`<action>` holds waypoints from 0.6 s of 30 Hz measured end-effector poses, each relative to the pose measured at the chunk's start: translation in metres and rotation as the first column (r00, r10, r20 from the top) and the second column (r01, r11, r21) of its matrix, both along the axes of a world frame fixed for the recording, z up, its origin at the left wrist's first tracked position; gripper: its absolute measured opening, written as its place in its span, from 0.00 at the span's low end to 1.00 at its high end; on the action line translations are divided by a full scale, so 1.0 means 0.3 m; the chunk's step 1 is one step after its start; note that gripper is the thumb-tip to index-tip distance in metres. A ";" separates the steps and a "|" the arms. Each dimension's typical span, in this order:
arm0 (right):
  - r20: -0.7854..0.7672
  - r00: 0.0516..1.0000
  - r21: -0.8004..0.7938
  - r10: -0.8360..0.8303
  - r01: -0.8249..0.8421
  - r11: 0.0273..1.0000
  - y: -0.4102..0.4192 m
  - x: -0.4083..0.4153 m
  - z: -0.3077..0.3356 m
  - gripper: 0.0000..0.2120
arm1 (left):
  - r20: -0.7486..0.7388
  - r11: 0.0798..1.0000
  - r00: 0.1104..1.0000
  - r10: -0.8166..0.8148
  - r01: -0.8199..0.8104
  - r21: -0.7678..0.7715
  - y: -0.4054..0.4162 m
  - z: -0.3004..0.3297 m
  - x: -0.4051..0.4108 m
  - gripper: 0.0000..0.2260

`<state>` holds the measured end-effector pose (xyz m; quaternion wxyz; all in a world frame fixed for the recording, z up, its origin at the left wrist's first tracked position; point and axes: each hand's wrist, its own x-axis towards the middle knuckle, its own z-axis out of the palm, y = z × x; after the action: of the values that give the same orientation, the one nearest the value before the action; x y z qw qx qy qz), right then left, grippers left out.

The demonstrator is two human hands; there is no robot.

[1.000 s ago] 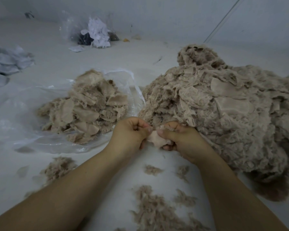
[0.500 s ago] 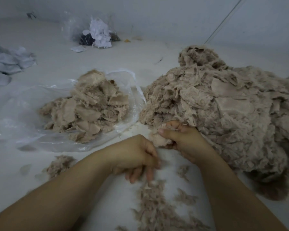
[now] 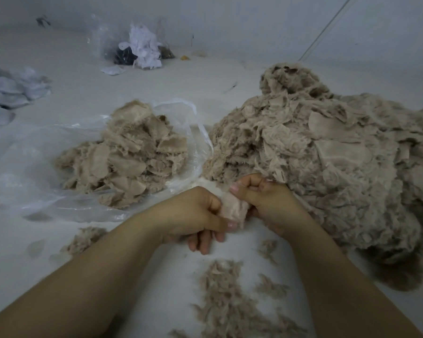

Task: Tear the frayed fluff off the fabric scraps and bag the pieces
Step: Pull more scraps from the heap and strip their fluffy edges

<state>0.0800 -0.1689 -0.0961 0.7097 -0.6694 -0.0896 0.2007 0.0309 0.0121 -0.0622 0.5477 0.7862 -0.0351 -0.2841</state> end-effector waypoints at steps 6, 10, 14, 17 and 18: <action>-0.017 1.000 -0.015 -0.006 0.005 1.000 -0.002 0.011 -0.015 0.27 | 0.195 0.950 0.930 0.311 -0.307 -0.052 -0.041 -0.038 0.020 0.18; -0.012 0.999 -0.029 0.042 -0.042 0.999 -0.015 0.019 -0.023 0.07 | 0.049 0.926 0.931 0.361 -0.352 -0.134 -0.028 -0.052 0.025 0.15; -0.064 0.998 -0.018 0.027 -0.029 0.999 -0.015 0.027 -0.031 0.05 | 0.036 0.942 0.946 0.322 -0.317 -0.105 -0.024 -0.043 0.025 0.10; 0.016 0.996 -0.104 0.084 -0.082 0.991 -0.013 0.023 -0.021 0.09 | 0.196 0.916 0.896 0.399 -0.383 -0.115 -0.048 -0.038 0.043 0.11; 0.023 0.996 -0.112 0.089 -0.086 0.990 -0.011 0.018 -0.013 0.06 | 0.246 0.901 0.866 0.434 -0.416 -0.125 -0.056 -0.039 0.053 0.11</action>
<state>0.0854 -0.1721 -0.0999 0.6604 -0.7060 -0.1175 0.2272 0.0469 -0.0047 -0.0738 0.6133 0.7865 0.0554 -0.0461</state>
